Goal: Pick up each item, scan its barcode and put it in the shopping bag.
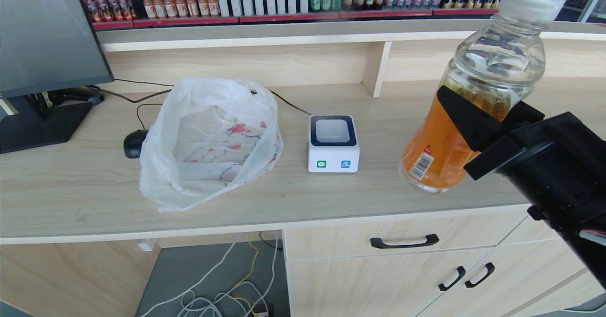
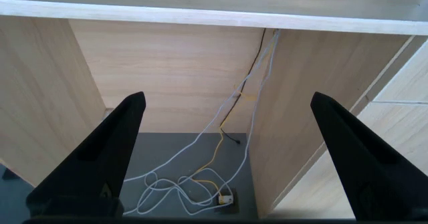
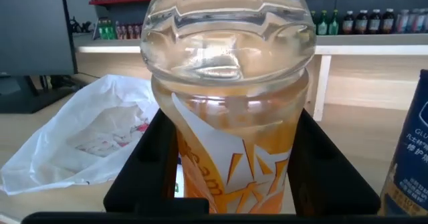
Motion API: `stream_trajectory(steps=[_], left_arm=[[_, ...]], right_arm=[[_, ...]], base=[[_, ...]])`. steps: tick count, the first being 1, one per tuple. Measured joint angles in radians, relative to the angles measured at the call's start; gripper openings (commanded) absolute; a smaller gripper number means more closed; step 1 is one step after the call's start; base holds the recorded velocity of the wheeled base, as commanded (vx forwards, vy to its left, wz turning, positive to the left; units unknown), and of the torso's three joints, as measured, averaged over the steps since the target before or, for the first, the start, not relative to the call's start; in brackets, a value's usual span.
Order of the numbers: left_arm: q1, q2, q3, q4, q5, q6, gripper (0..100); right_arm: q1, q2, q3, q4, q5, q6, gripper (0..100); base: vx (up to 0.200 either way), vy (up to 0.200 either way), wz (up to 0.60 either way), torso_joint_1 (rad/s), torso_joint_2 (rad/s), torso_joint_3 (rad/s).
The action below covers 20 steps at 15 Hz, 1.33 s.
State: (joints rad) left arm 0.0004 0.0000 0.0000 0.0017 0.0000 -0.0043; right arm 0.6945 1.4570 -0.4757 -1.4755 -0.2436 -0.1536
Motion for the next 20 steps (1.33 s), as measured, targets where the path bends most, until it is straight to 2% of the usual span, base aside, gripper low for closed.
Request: stream_trajectory(steps=[4, 14, 16, 20], left_arm=[[0.000, 0.000, 0.000, 0.000, 0.000, 0.000, 100], [0.000, 0.000, 0.000, -0.002, 0.000, 0.002, 100], [0.001, 0.000, 0.000, -0.002, 0.000, 0.001, 100], [0.001, 0.000, 0.000, -0.002, 0.000, 0.002, 100]], right_arm=[[-0.002, 0.000, 0.000, -0.001, 0.001, 0.003, 0], [0.000, 0.008, -0.010, 0.004, 0.046, 0.007, 0], [-0.003, 0.017, -0.008, 0.000, 0.054, -0.013, 0], [0.000, 0.084, -0.010, 0.004, 0.166, -0.153, 0]], base=[[0.000, 0.200, 0.00, 0.007, 0.01, 0.004], [0.000, 0.000, 0.00, 0.000, 0.00, 0.000], [0.000, 0.000, 0.00, 0.000, 0.00, 0.000], [0.000, 0.000, 0.00, 0.000, 0.00, 0.000]])
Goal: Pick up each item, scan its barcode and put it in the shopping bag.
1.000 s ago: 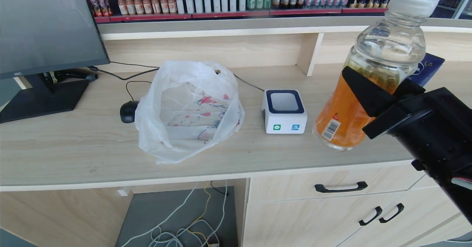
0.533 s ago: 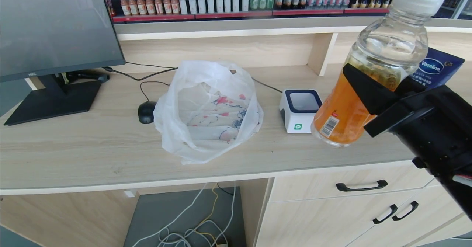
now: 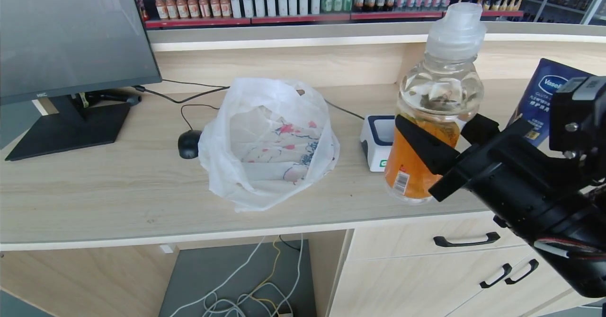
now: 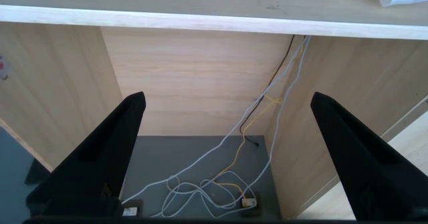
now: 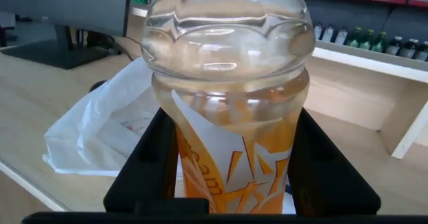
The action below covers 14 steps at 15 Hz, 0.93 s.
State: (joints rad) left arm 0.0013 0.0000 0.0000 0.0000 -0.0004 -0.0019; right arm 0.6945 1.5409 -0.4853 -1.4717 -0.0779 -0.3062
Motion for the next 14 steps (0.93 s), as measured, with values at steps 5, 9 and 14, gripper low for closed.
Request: stream_trajectory(steps=[5, 9, 14], left_arm=[[0.000, 0.000, 0.000, 0.000, 0.000, 0.000, 100], [0.000, 0.000, 0.000, 0.000, 0.000, 0.000, 100], [-0.001, 0.000, 0.000, 0.000, 0.000, 0.000, 100]], right_arm=[[-0.006, 0.097, -0.103, -0.054, 0.016, -0.264, 0], [-0.023, 0.191, -0.184, -0.097, 0.160, -0.437, 0], [-0.114, 0.240, -0.255, -0.101, 0.423, -0.640, 0]], base=[[0.000, 0.000, 0.00, 0.000, 0.00, 0.000], [0.000, 0.000, 0.00, 0.000, 0.00, 0.000], [0.000, 0.000, 0.00, 0.000, 0.00, 0.000]])
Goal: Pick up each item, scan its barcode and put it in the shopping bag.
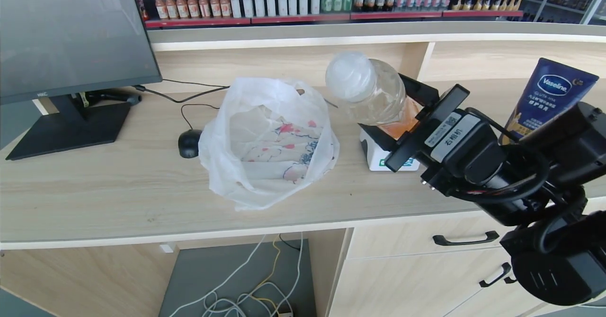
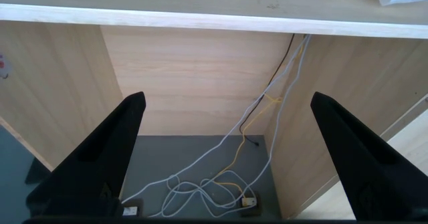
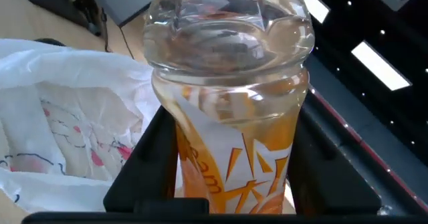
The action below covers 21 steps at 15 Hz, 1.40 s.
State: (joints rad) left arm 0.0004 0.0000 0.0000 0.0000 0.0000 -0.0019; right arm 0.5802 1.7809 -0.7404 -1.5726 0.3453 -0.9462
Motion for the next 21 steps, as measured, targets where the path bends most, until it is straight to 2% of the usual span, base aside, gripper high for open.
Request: stream_trajectory(steps=[10, 13, 21], left_arm=[[0.001, 0.000, 0.000, 0.000, 0.000, 0.000, 100], [0.000, 0.000, 0.000, 0.000, 0.000, 0.000, 100], [0.000, 0.000, 0.000, 0.000, 0.000, 0.000, 100]], right_arm=[[-0.194, 0.037, -0.052, 0.001, 0.353, -0.212, 0], [-0.209, 0.075, -0.101, 0.002, 0.399, -0.247, 0], [-0.212, 0.161, -0.153, 0.003, 0.426, -0.323, 0]], base=[[0.000, 0.000, 0.00, 0.000, 0.00, 0.000], [0.000, 0.000, 0.00, 0.000, 0.00, 0.000], [0.000, 0.000, 0.00, 0.000, 0.00, 0.000]])
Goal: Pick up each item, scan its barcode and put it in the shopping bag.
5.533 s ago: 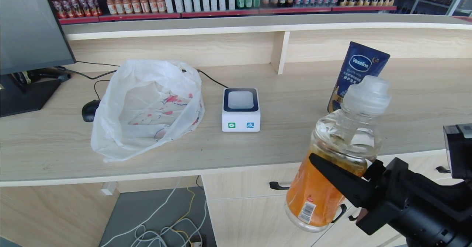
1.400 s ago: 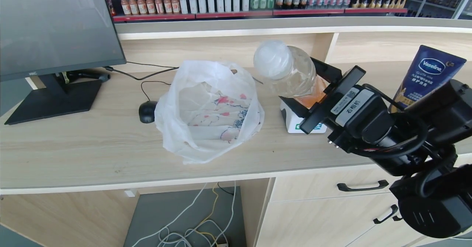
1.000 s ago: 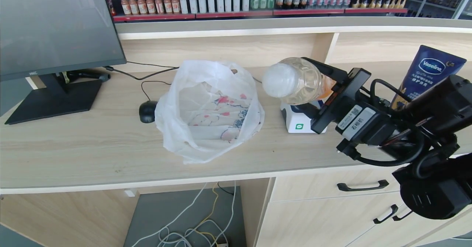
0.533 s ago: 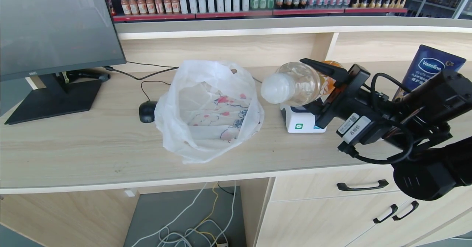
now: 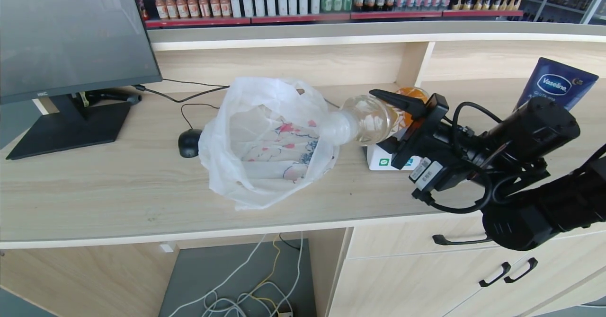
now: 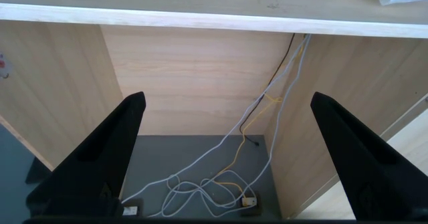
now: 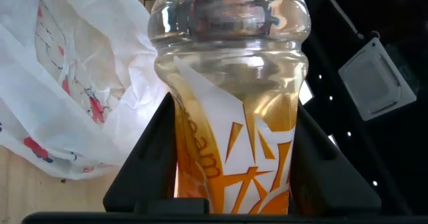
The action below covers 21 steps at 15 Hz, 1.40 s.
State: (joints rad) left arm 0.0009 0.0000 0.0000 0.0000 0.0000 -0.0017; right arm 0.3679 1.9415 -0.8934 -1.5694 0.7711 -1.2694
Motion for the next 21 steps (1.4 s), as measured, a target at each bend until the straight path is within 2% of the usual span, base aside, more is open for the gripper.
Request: stream_trajectory(steps=[9, 21], left_arm=[[0.000, 0.000, 0.000, 0.000, 0.000, 0.000, 100], [0.000, 0.000, 0.000, 0.000, 0.000, 0.000, 100]], right_arm=[[-0.004, 0.081, -0.074, 0.000, 0.000, -0.005, 0], [-0.026, 0.111, -0.088, 0.000, 0.000, -0.007, 0]], base=[[0.000, 0.000, 0.00, 0.000, 0.00, 0.000], [0.000, 0.000, 0.00, 0.000, 0.00, 0.000]])
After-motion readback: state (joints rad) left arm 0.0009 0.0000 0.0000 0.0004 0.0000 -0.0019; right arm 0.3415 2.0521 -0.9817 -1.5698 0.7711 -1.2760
